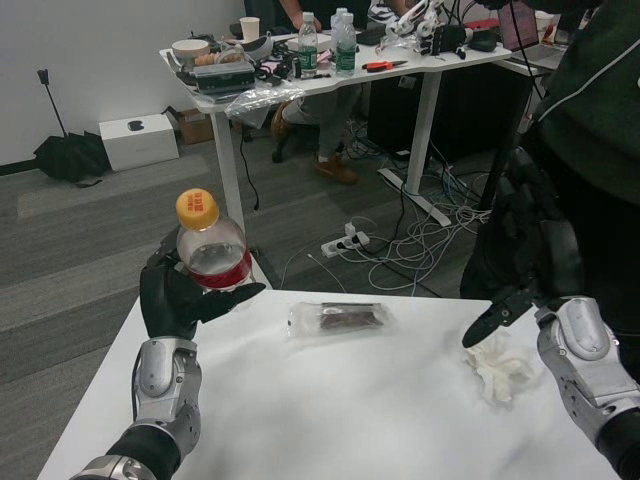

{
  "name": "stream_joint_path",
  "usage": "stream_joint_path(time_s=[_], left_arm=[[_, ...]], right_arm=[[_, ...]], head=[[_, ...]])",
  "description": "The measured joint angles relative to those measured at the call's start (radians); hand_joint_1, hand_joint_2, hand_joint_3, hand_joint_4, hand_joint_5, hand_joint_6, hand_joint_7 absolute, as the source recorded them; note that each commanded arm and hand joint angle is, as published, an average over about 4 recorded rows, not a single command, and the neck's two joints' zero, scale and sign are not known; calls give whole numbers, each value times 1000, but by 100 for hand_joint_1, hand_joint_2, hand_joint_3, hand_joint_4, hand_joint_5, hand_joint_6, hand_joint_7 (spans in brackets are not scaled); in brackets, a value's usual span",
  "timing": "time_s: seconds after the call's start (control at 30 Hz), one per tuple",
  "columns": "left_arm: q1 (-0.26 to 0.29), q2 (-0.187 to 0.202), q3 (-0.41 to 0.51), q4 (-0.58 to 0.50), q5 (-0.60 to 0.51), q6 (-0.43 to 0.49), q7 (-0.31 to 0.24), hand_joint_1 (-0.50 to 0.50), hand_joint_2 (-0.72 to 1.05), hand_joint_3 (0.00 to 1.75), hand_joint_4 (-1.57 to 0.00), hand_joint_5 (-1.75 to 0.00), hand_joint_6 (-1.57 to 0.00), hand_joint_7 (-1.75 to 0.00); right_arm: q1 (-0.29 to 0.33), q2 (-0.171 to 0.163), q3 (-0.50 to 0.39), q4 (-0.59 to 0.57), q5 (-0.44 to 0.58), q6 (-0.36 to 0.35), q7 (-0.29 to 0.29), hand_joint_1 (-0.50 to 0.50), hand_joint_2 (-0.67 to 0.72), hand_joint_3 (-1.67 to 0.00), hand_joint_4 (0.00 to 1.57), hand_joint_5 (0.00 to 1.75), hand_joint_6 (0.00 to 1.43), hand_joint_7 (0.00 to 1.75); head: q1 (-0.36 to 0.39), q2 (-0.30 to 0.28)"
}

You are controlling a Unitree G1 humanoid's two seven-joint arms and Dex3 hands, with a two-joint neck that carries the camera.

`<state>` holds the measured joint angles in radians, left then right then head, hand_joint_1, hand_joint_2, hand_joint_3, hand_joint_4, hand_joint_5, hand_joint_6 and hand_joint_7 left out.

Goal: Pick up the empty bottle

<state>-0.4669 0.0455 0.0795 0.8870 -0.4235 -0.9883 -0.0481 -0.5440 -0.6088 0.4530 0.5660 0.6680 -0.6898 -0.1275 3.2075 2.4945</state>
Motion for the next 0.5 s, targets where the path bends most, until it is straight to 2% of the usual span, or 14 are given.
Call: stream_joint_path(time_s=[0.5], left_arm=[[-1, -2, -42, 21, -3, -13, 2, -50, 105, 9, -157, -175, -141, -140]], right_arm=[[0, -3, 21, -23, -3, 10, 17, -46, 72, 0, 0, 0, 0, 0]], head=[[-22, 36]])
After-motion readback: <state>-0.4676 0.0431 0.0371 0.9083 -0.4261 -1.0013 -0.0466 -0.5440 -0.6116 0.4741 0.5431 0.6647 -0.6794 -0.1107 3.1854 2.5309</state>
